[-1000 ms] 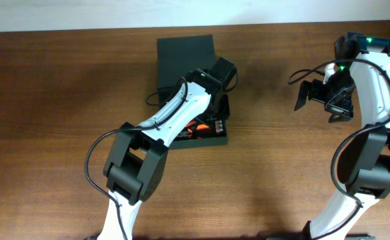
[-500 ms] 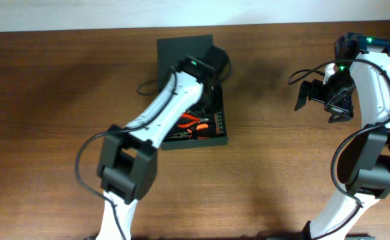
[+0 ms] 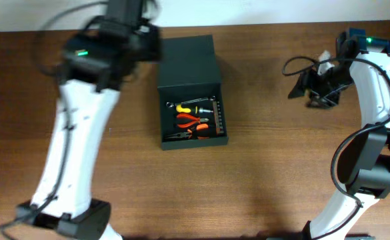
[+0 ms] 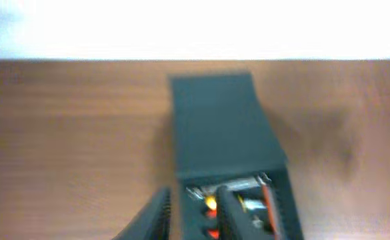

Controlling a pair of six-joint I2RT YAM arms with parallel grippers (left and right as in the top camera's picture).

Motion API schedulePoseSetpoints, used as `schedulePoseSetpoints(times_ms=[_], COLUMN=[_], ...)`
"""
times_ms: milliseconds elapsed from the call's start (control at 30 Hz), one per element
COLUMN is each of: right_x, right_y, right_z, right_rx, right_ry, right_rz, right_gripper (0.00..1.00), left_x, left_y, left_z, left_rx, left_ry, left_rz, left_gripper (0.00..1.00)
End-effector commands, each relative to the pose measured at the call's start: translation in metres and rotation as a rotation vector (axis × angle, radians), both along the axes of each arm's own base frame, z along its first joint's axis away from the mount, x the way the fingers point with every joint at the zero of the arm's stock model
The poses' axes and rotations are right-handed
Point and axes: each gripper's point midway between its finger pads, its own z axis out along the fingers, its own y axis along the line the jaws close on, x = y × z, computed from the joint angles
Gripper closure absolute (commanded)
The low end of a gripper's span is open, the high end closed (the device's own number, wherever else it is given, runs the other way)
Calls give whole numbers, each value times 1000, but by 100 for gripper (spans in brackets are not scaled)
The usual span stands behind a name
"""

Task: Pack container
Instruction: 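Raise both arms and move the grippers to the lid's sides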

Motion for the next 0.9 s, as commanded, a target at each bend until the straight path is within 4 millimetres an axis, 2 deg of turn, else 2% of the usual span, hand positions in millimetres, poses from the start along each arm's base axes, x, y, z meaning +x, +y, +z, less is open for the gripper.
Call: schedulePoseSetpoints(times_ms=[0,67,200,333,433,600,867], right_x=[20,29,51,70,86,103,102], right_y=[29,29,37,69,80,92,104], right_z=[18,21,27,48,49,25,-31], right_rx=[204,212,210,308,302,342,476], right_ry=[-100,-141,-256,-439,-501,-466,-337], right_rz=[0,-2,46,206,227,178,162], right_gripper=[94,96,96,96,96,96,96], left_x=[13,19,35,46,55,71,85], left_y=[45,57,65,50,38,36,31], left_z=[-11,-23,-57,-86,-103,-151,-227], left_rx=[60,13,-92,-303,-480,-674,-788], left_ry=[29,67,151,211,224,309,430], left_rz=[48,37,-86,-292,-428,-462,-451], left_gripper=[98,98,98,98,98,98,98])
